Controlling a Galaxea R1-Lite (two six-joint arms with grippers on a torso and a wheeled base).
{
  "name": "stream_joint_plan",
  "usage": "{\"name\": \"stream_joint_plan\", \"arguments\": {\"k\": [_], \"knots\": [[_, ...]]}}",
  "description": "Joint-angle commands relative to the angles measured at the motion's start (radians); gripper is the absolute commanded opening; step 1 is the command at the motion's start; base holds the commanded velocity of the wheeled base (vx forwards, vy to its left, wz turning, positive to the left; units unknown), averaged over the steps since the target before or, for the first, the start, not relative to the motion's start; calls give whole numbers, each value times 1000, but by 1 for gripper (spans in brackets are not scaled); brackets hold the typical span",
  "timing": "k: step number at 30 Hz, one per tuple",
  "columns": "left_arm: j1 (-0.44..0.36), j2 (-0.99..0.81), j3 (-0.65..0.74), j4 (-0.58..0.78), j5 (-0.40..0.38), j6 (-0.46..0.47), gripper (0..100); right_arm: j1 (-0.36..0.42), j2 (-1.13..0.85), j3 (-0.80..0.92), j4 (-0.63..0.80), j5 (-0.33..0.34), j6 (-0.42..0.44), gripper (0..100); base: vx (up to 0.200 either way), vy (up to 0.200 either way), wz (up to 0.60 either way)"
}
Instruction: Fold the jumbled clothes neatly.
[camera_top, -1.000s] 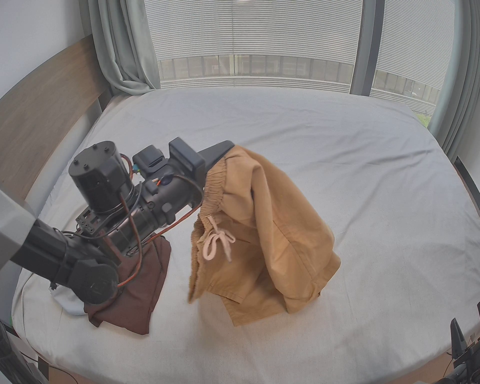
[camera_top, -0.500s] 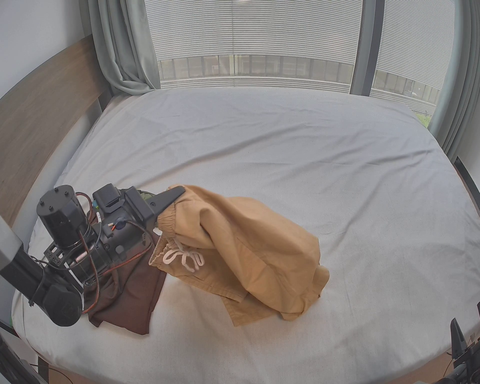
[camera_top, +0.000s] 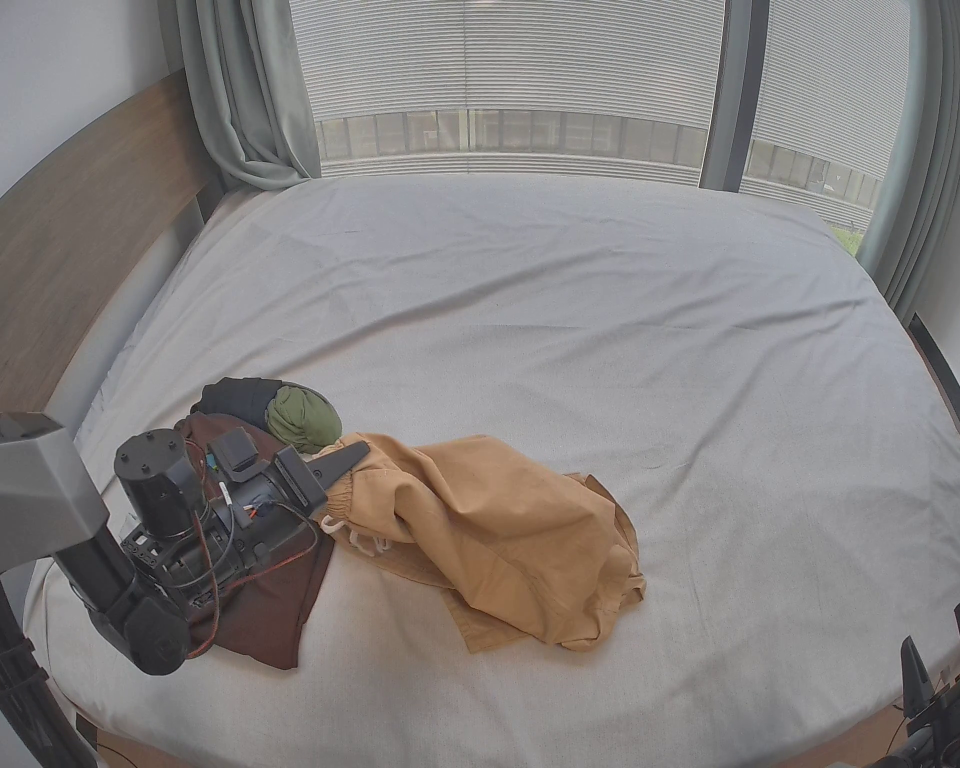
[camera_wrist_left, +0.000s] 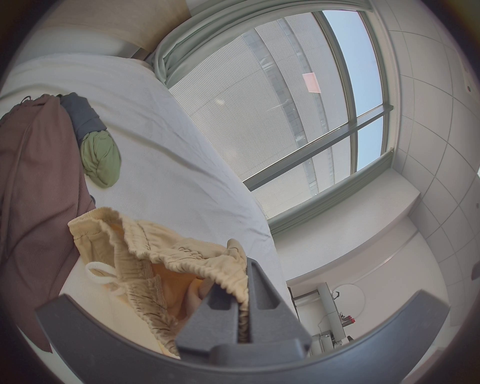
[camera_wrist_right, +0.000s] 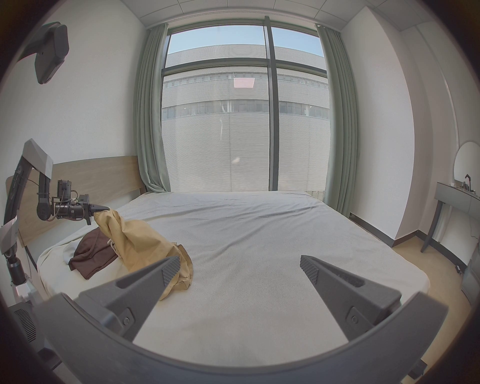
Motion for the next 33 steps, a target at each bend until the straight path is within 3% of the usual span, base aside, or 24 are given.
{"name": "stream_joint_plan", "arguments": {"k": [1,8,33], "knots": [[-2,95,-22,-4,15,2,0,0,-16,18,0,0,0,100,0,0,0],[-3,178,-78,-7,59,-4,0,2,-16,18,0,0,0,100,0,0,0],[-6,104,-52,-5,65,-2,0,0,-16,18,-6,2,-2,100,0,0,0]]}}
